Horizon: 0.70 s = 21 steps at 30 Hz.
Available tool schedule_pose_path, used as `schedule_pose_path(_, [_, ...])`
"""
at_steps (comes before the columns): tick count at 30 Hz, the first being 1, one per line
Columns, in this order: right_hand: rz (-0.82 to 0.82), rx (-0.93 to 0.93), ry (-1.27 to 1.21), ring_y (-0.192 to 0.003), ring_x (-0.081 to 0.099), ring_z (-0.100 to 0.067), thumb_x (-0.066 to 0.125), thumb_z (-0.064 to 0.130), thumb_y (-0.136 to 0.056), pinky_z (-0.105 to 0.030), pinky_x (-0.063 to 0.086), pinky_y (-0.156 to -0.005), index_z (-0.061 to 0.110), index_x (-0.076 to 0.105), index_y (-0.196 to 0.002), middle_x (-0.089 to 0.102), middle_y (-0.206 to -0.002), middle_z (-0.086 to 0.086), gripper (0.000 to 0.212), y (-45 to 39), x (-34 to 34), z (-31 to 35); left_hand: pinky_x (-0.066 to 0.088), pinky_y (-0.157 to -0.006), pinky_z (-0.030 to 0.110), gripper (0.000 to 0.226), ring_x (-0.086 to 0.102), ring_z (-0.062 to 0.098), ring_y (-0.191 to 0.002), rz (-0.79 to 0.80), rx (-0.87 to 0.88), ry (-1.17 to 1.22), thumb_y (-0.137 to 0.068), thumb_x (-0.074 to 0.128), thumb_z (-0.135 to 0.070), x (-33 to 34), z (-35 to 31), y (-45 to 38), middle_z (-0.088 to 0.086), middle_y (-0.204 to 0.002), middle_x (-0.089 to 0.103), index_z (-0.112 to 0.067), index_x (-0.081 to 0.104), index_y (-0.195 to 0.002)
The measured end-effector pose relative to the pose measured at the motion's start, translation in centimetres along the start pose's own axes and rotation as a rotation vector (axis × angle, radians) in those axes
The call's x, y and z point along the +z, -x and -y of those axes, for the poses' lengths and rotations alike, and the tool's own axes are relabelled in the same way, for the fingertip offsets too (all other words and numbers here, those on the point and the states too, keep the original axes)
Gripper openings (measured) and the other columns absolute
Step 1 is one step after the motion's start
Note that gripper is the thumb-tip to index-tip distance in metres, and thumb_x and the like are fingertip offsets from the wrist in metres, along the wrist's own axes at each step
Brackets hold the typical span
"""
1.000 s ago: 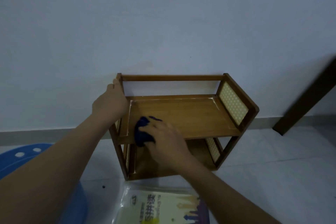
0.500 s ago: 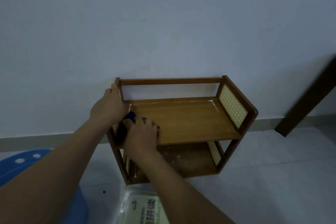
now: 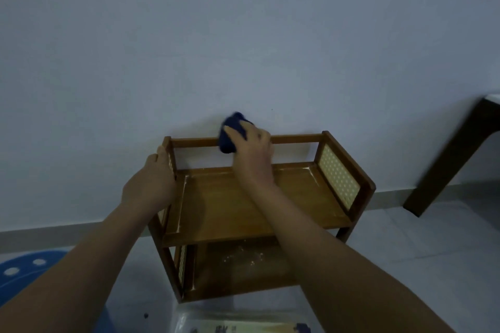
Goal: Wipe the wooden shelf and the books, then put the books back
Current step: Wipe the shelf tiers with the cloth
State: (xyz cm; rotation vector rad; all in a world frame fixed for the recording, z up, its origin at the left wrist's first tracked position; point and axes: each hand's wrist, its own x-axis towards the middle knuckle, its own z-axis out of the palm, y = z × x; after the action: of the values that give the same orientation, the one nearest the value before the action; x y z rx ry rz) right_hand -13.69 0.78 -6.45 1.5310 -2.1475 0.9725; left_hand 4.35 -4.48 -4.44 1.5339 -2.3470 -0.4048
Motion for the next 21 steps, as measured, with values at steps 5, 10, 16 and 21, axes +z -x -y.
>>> schedule_pose_path(5, [0.216, -0.367, 0.186, -0.127, 0.036, -0.044, 0.058, 0.007, -0.086, -0.054, 0.036, -0.095, 0.025, 0.051, -0.136, 0.04, -0.147, -0.016, 0.054, -1.4, 2.5, 1.0, 0.045, -0.087, 0.047, 0.075, 0.052, 0.039, -0.115, 0.022, 0.011, 0.047, -0.093, 0.043, -0.01, -0.2, -0.1, 0.0, 0.021, -0.144, 0.037, -0.02, -0.001, -0.153])
schedule_pose_path(10, [0.06, -0.069, 0.215, -0.122, 0.04, -0.043, 0.058, -0.003, -0.085, -0.051, 0.04, -0.098, 0.029, 0.047, -0.139, 0.04, -0.147, -0.015, 0.064, 0.4, -1.4, -10.0, 0.043, -0.082, 0.043, 0.073, 0.052, 0.038, -0.114, 0.025, 0.02, 0.031, -0.095, 0.042, -0.009, -0.3, -0.2, 0.0, 0.02, -0.146, 0.036, -0.018, -0.001, -0.153])
schedule_pose_path(16, [0.093, 0.073, 0.019, -0.124, 0.038, -0.036, 0.053, -0.01, -0.084, -0.05, 0.042, -0.1, 0.026, 0.043, -0.141, 0.037, -0.147, -0.014, 0.068, 2.2, -4.6, -7.7, 0.038, -0.095, 0.039, 0.05, 0.046, 0.033, -0.123, 0.003, -0.104, 0.401, -0.099, 0.041, -0.022, -1.1, -0.4, 0.8, 0.016, -0.144, 0.042, -0.017, 0.029, -0.148])
schedule_pose_path(21, [0.042, -0.152, -0.187, -0.132, 0.037, -0.031, 0.051, 0.012, -0.086, -0.042, 0.04, -0.105, 0.031, 0.04, -0.14, 0.035, -0.149, -0.007, 0.058, 16.4, -6.1, -0.2, 0.04, -0.102, 0.043, 0.06, 0.051, 0.016, -0.122, -0.106, -0.042, 0.969, -0.086, 0.035, -0.067, 2.5, 4.4, 8.2, -0.001, -0.135, 0.052, -0.031, 0.048, -0.132])
